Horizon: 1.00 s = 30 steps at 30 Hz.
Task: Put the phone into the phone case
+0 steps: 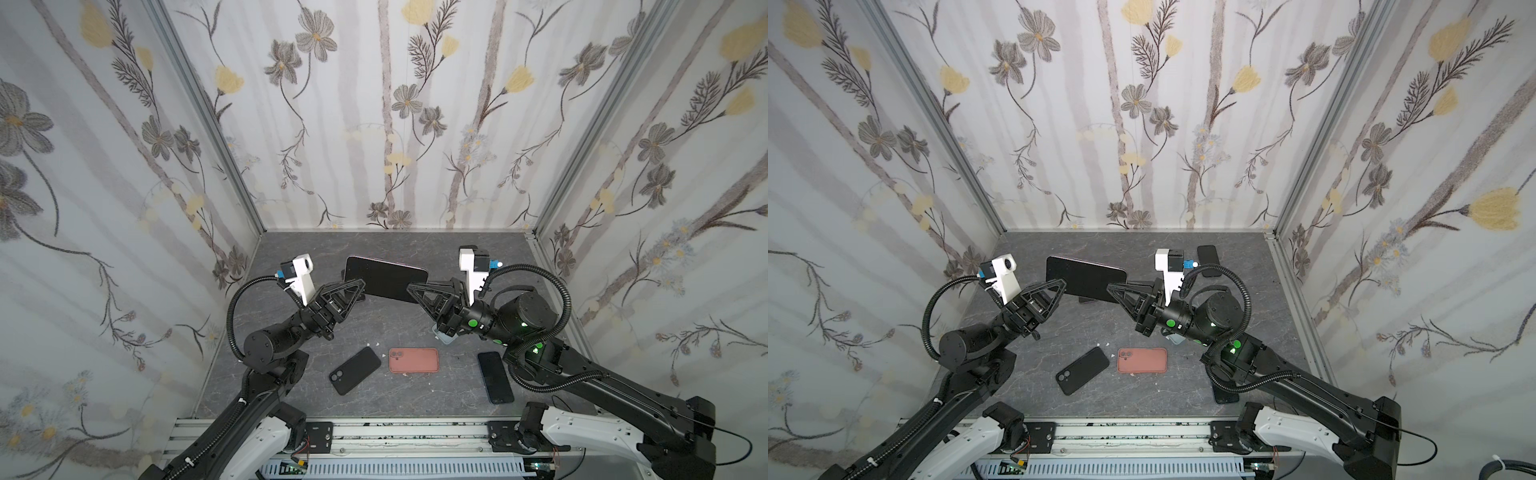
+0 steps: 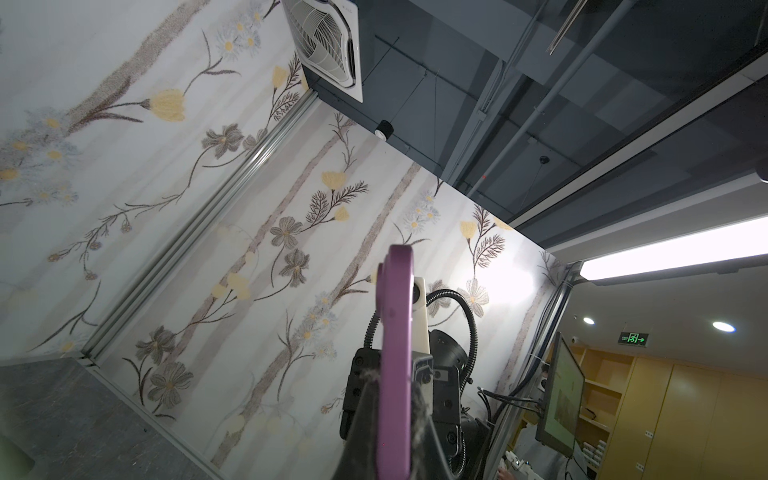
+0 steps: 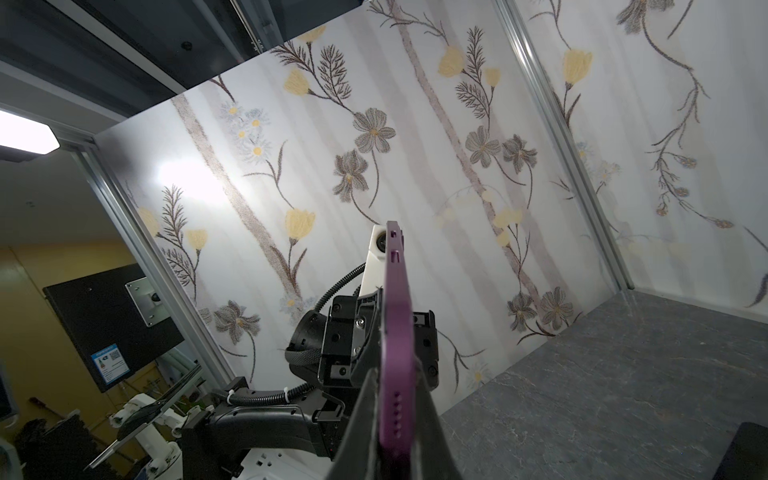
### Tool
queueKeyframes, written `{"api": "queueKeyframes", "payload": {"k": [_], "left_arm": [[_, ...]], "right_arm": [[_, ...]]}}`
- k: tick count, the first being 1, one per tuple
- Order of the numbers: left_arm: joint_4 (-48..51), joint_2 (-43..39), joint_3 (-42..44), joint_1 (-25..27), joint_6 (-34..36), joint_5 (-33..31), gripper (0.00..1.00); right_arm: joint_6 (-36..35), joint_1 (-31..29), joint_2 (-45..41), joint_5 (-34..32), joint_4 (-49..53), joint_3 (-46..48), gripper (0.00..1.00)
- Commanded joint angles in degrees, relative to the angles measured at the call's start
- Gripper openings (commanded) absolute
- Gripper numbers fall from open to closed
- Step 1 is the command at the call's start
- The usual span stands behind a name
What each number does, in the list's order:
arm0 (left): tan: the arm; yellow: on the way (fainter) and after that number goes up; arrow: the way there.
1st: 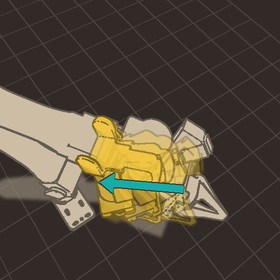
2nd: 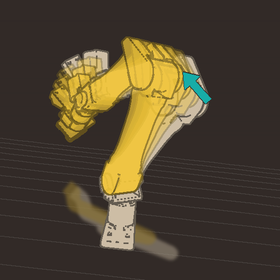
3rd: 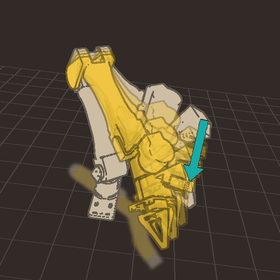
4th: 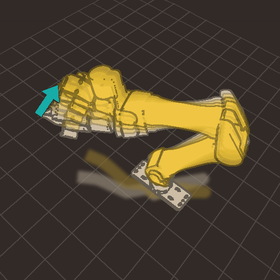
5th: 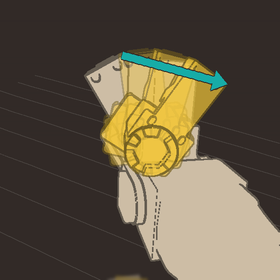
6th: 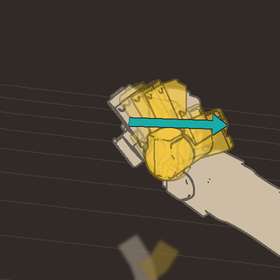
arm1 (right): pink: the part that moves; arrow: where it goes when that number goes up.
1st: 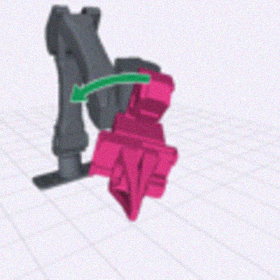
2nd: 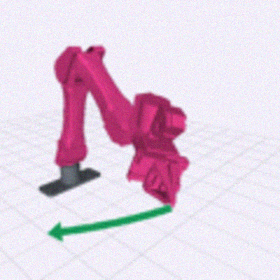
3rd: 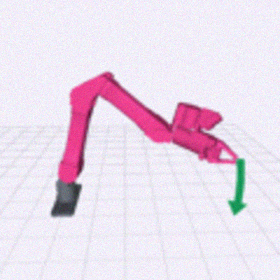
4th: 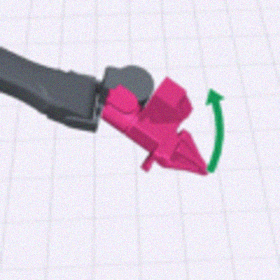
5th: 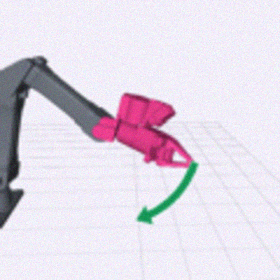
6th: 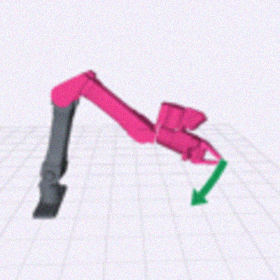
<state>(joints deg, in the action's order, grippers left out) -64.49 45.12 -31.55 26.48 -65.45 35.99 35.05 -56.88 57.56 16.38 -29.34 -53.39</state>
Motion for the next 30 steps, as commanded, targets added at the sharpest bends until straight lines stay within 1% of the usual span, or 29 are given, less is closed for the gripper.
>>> {"api": "queueKeyframes", "payload": {"k": [1, 4, 8, 9, 10, 11, 13, 15, 17, 19, 22, 26, 28, 30], "left_arm": [[0.48, -0.36, -0.43, 0.06, 0.90, 1.27, 0.00], [2.84, -0.74, -1.01, 0.02, 2.68, 1.64, 0.00], [9.34, -1.20, -3.43, 0.07, 6.54, 1.28, 0.01], [10.73, -1.24, -3.94, 0.06, 7.50, 1.12, 0.15], [12.06, -1.38, -4.41, 0.03, 8.31, 0.72, 0.35], [13.39, -1.50, -4.60, 0.06, 9.11, 0.22, 0.46], [17.45, -1.94, -5.17, 0.06, 11.44, -1.58, 0.61], [24.69, -3.01, -6.57, 0.05, 15.42, -4.98, 0.69], [34.23, -4.82, -8.25, 0.06, 20.76, -11.07, 0.72], [40.98, -6.73, -9.32, 0.06, 24.82, -16.98, 0.74], [49.14, -8.50, -10.73, 0.07, 29.49, -23.44, 0.74], [58.87, -8.35, -12.51, 0.06, 31.97, -26.86, 0.74], [62.42, -7.76, -12.92, 0.06, 32.14, -26.73, 0.74], [66.15, -6.59, -13.27, 0.15, 32.50, -25.26, 0.74]], "right_arm": [[-0.73, -0.07, 0.36, 0.47, -2.82, -0.67, 0.00], [-0.52, -0.07, 0.27, 0.24, -2.50, -0.67, 0.00], [-0.07, -0.07, 0.01, -0.30, -1.54, -0.67, 0.00], [-0.14, -0.09, -0.20, -0.80, -1.34, -0.58, 0.00], [-0.07, -0.08, -0.31, -1.30, -1.05, -0.45, 0.00], [-0.08, -0.05, -0.50, -1.95, -0.66, -0.36, 0.00], [-0.16, -0.07, -1.15, -4.29, 0.97, -0.10, 0.00], [-0.41, -0.07, -2.30, -7.22, 2.52, 0.50, 0.00], [-0.13, -0.07, -4.00, -11.23, 4.28, 1.75, 0.00], [0.61, -0.07, -5.72, -15.74, 5.81, 3.33, 0.00], [2.18, -0.07, -7.97, -20.19, 8.43, 5.39, 0.00], [4.21, -0.06, -9.42, -23.94, 16.16, 5.51, 0.00], [5.25, -0.09, -9.94, -24.95, 20.46, 5.19, 0.00], [7.05, 0.00, -10.47, -26.53, 25.61, 4.89, 0.00]]}}
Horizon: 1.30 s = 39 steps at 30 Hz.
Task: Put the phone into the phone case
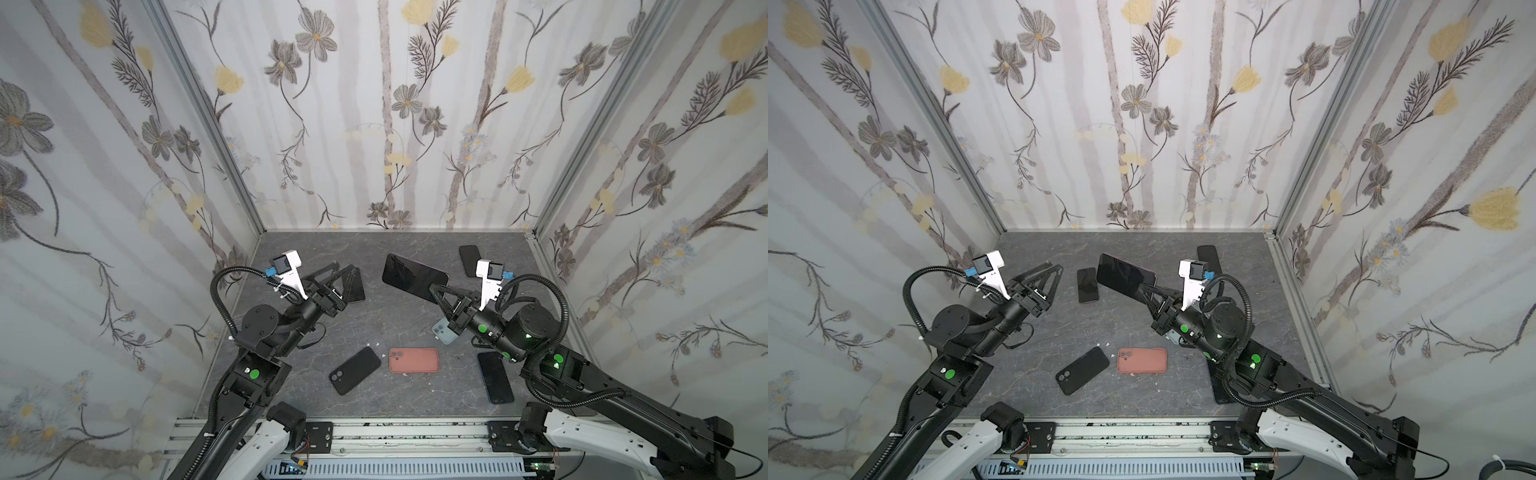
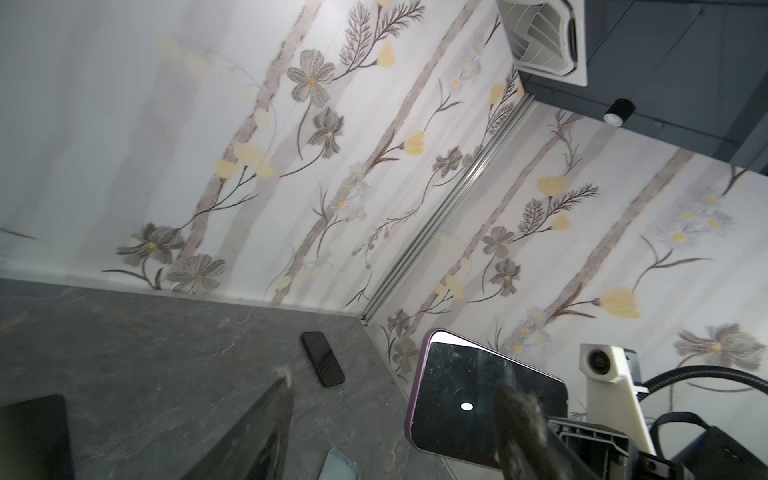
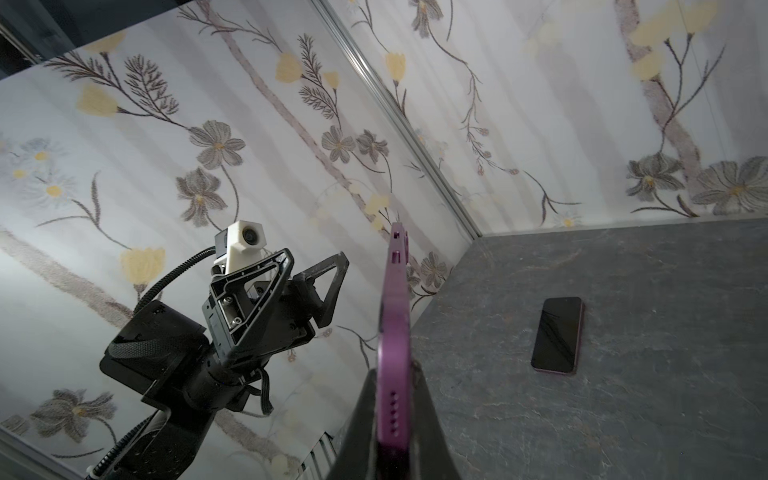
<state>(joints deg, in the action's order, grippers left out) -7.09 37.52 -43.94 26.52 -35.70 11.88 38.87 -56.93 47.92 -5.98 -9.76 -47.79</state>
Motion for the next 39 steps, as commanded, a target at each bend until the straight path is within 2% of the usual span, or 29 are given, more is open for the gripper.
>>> {"api": "queueKeyframes", "payload": {"k": [1, 8, 14, 21, 26, 33, 39], "left_arm": [[10.80, 1.82, -1.04, 0.19, 2.88, -0.24, 0.74], [19.30, 7.70, 3.08, 5.71, 1.73, 2.36, 0.69], [19.74, 13.58, 6.69, 14.23, -2.35, 0.87, 0.67], [20.00, 19.41, 10.84, 18.75, -5.35, 1.17, 0.65], [16.91, 22.59, 12.84, 19.95, -6.09, 2.09, 0.65], [10.53, 28.53, 12.61, 19.95, -6.07, 2.56, 0.63], [8.74, 31.28, 11.86, 19.14, -5.78, 2.37, 0.63]], "right_arm": [[4.11, -0.03, -1.11, -4.55, 8.51, -0.67, 0.00], [11.58, -0.07, -2.64, -1.29, 18.47, 3.49, 0.00], [18.41, -0.28, -2.13, 3.99, 20.68, 9.88, 0.00], [23.59, -0.95, -1.76, 7.12, 22.24, 15.40, 0.00], [26.69, -0.95, -1.72, 7.81, 18.19, 19.78, 0.00], [26.41, -0.14, 2.13, 5.87, 15.22, 19.23, 0.00], [23.21, 2.71, 6.33, 10.04, 14.38, 17.45, 0.00]]}}
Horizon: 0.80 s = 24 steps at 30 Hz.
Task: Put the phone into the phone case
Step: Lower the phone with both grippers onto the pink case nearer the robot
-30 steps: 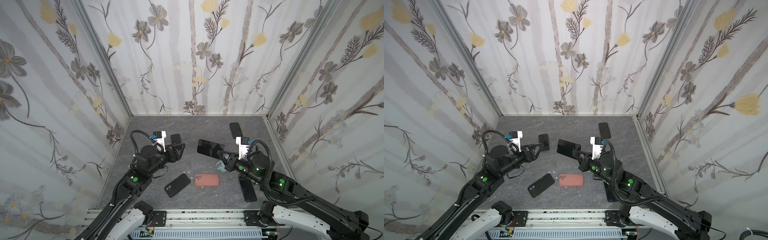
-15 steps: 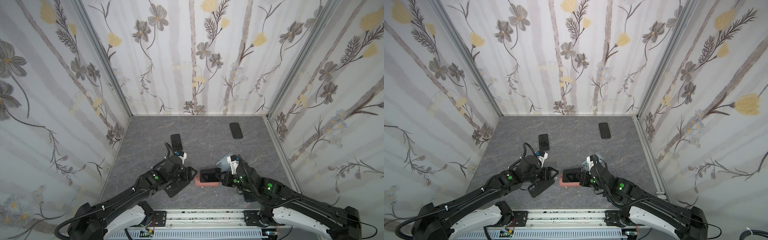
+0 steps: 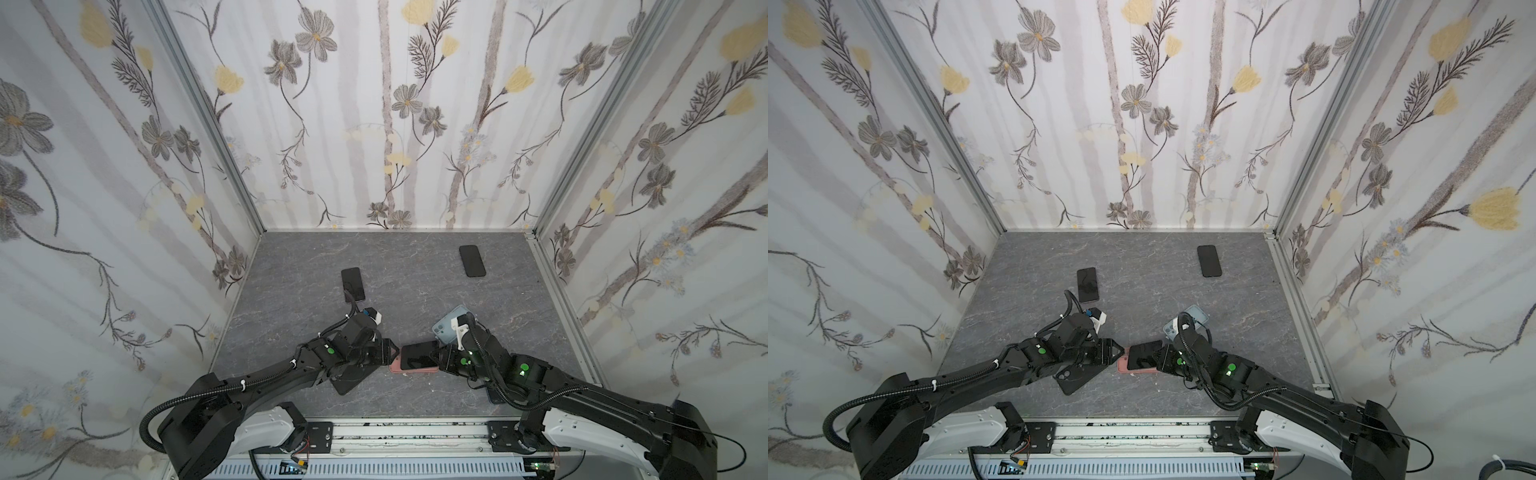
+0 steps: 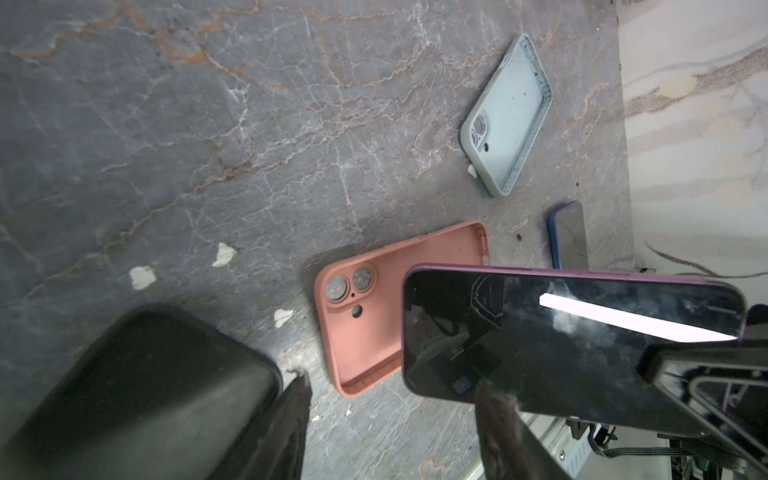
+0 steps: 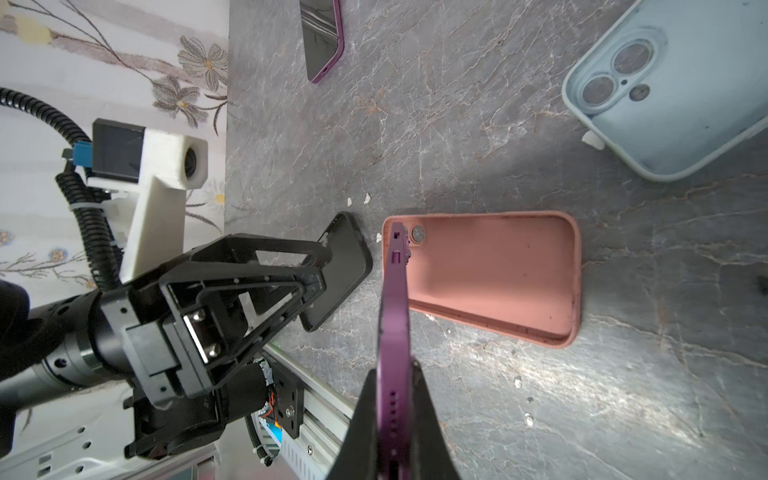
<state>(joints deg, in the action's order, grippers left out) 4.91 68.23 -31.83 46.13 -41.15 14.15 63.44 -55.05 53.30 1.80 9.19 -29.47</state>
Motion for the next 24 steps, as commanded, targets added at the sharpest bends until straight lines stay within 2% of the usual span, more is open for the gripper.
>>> {"api": "queueKeyframes", "payload": {"k": [1, 12, 21, 24], "left_arm": [[-3.64, 0.83, -0.10, -0.94, -0.65, 0.37, 0.63], [-11.35, 3.63, 2.34, -3.98, -5.56, 6.58, 0.59], [-12.14, 7.75, 2.53, -4.29, -5.46, 7.96, 0.56], [-12.24, 8.98, 2.65, -4.29, -5.18, 7.11, 0.56]], "right_arm": [[-1.68, 1.23, 1.33, 2.81, -4.81, -0.85, 0.00], [-2.28, 5.69, 4.15, 10.97, -10.55, 1.45, 0.00], [-4.14, 7.67, 7.32, 16.07, -13.12, 3.27, 0.00], [-5.20, 10.24, 7.82, 16.86, -13.50, 3.46, 0.00]]}}
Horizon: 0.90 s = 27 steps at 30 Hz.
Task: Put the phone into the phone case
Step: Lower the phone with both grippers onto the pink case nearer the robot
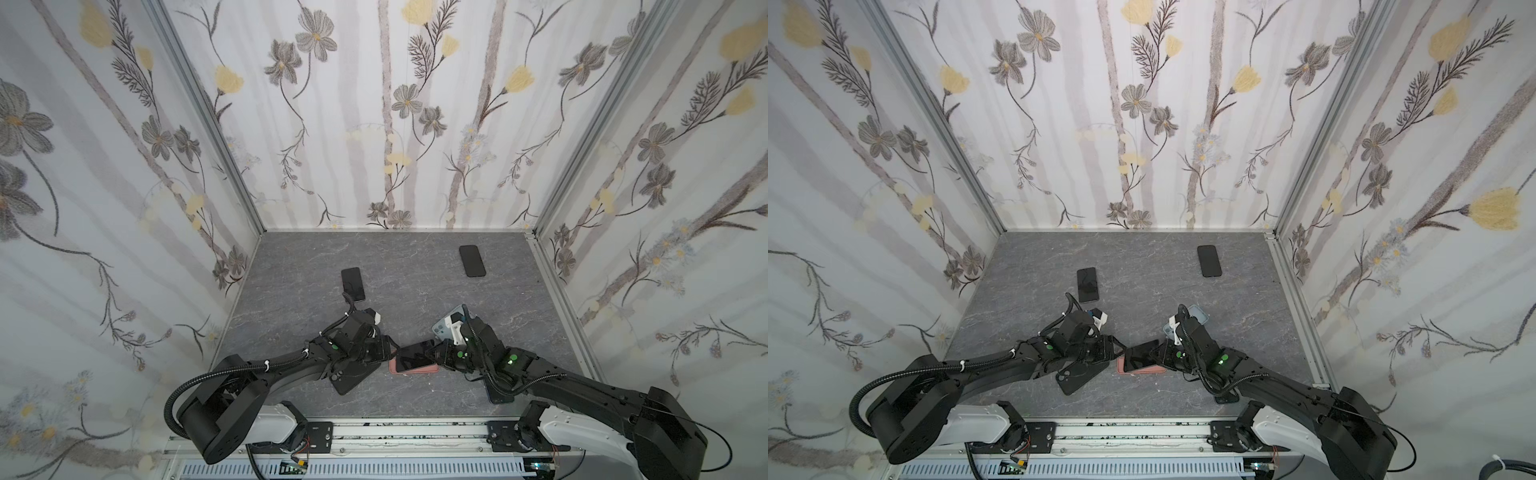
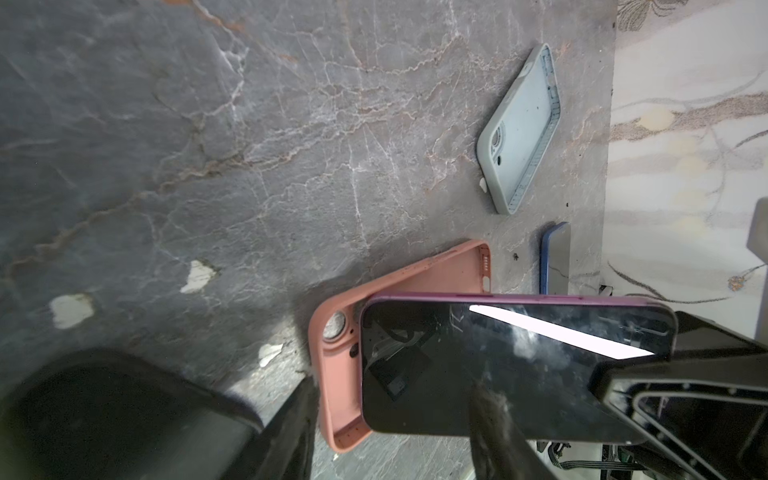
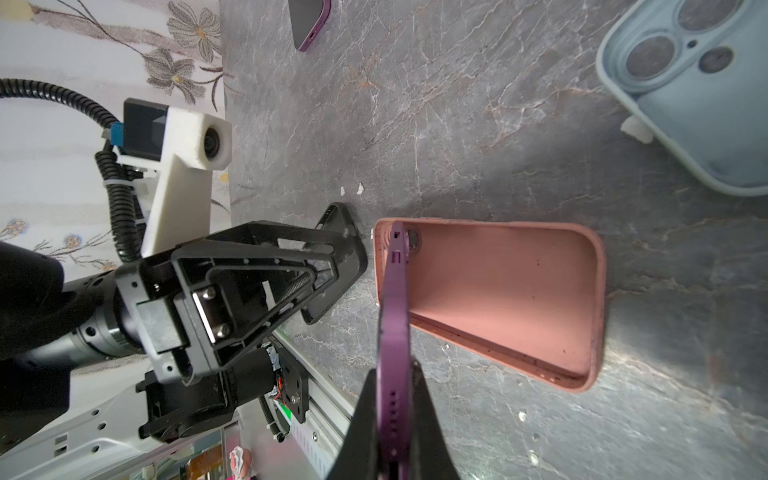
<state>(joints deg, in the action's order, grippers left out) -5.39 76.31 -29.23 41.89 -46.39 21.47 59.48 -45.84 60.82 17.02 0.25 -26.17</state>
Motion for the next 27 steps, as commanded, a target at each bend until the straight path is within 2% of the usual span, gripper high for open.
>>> {"api": "queueKeyframes", "payload": {"k": [1, 13, 27], "left_arm": [[-2.22, 1.16, 0.07, -0.04, 0.15, -0.03, 0.55], [-4.96, 6.01, -0.39, -0.05, -0.01, 2.87, 0.53], [-7.44, 10.45, -1.25, 0.01, 0.00, 5.49, 0.52]], "right_arm": [[-1.53, 1.31, 0.48, 1.84, -4.54, 0.16, 0.00], [-2.82, 4.26, 1.62, 4.92, -6.07, 2.82, 0.00], [-4.11, 7.32, 2.03, 8.42, -14.27, 10.14, 0.00]]}}
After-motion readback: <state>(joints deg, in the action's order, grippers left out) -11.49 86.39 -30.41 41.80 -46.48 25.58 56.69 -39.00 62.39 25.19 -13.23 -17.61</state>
